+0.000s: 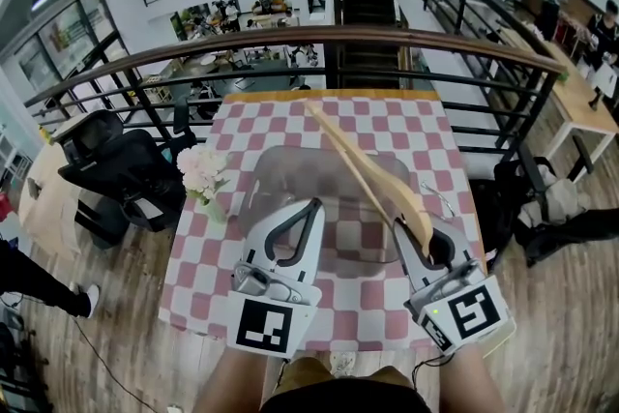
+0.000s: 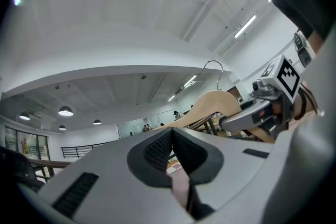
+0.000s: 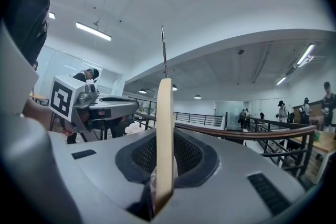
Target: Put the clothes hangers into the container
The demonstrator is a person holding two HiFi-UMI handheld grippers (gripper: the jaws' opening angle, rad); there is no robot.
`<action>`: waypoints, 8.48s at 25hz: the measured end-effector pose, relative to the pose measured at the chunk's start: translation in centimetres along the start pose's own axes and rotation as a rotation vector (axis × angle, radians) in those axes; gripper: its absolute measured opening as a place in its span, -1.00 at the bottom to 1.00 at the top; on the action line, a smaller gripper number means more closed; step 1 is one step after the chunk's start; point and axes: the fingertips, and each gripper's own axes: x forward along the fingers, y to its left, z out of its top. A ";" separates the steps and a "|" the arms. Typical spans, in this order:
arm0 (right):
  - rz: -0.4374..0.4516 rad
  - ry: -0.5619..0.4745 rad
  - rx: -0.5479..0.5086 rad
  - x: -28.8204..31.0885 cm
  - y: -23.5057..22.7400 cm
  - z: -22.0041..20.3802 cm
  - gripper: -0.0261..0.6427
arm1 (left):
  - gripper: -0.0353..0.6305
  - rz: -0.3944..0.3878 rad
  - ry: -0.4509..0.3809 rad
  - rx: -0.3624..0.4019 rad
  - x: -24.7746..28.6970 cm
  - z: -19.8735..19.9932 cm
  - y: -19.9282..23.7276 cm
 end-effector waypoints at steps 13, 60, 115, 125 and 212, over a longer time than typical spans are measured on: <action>0.056 0.069 -0.010 2.1 0.2 -1.9 -0.75 | -0.87 0.009 0.016 0.009 0.5 -0.8 0.5; 0.180 0.487 -0.103 10.3 3.0 -8.4 -0.75 | -0.87 0.077 0.050 -0.063 -2.1 -5.3 5.3; 0.296 0.952 -0.207 20.0 5.6 -19.3 -0.75 | -0.87 0.136 0.128 -0.133 -1.3 -14.7 14.2; 0.311 0.955 -0.202 19.9 6.3 -19.6 -0.75 | -0.87 0.121 0.131 -0.133 -0.7 -15.1 14.2; 0.683 1.006 -0.260 14.8 13.3 -19.6 -0.39 | -0.87 0.079 0.152 -0.137 -2.3 -14.5 13.0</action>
